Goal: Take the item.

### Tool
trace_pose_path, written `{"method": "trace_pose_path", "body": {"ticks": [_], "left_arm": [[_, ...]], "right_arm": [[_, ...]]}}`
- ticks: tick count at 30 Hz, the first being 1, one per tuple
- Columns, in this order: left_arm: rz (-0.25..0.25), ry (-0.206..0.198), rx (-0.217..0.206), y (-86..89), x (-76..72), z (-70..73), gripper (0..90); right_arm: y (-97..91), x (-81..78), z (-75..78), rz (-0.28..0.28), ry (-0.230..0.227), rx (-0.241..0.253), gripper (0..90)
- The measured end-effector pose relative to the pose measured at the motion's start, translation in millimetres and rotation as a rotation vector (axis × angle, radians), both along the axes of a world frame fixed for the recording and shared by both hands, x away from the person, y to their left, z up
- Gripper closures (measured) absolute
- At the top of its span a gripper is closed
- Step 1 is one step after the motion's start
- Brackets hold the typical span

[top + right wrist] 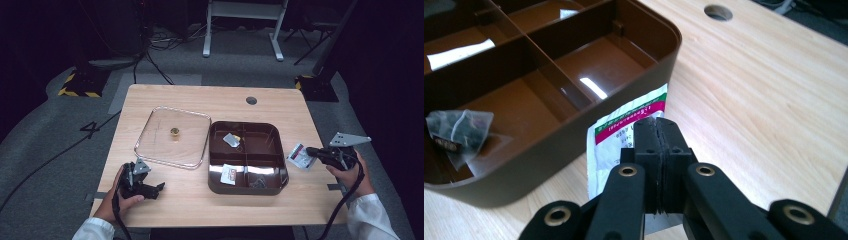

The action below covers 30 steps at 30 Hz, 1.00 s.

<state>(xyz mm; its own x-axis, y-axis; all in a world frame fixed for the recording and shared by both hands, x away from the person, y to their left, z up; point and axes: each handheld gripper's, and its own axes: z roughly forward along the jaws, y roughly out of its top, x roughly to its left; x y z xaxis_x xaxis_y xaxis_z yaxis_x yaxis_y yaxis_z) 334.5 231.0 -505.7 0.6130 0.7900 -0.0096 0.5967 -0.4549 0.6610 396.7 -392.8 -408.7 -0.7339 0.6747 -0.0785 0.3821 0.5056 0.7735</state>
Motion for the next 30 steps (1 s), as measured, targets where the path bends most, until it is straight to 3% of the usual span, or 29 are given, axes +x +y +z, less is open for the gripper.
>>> {"method": "trace_pose_path", "body": {"ticks": [18, 23, 30], "left_arm": [[0.0, 0.0, 0.0, 0.0, 0.0, 0.0, 0.4], [0.0, 0.0, 0.0, 0.0, 0.0, 0.0, 0.4], [0.0, 0.0, 0.0, 0.0, 0.0, 0.0, 0.4]], "right_arm": [[-12.3, 1.0, -46.1, -0.04, 0.084, -0.019, 89.3], [-14.3, 3.8, -51.8, -0.051, 0.092, 0.001, 89.2], [-11.0, 8.0, -56.4, -0.068, 0.098, -0.022, 83.4]]}}
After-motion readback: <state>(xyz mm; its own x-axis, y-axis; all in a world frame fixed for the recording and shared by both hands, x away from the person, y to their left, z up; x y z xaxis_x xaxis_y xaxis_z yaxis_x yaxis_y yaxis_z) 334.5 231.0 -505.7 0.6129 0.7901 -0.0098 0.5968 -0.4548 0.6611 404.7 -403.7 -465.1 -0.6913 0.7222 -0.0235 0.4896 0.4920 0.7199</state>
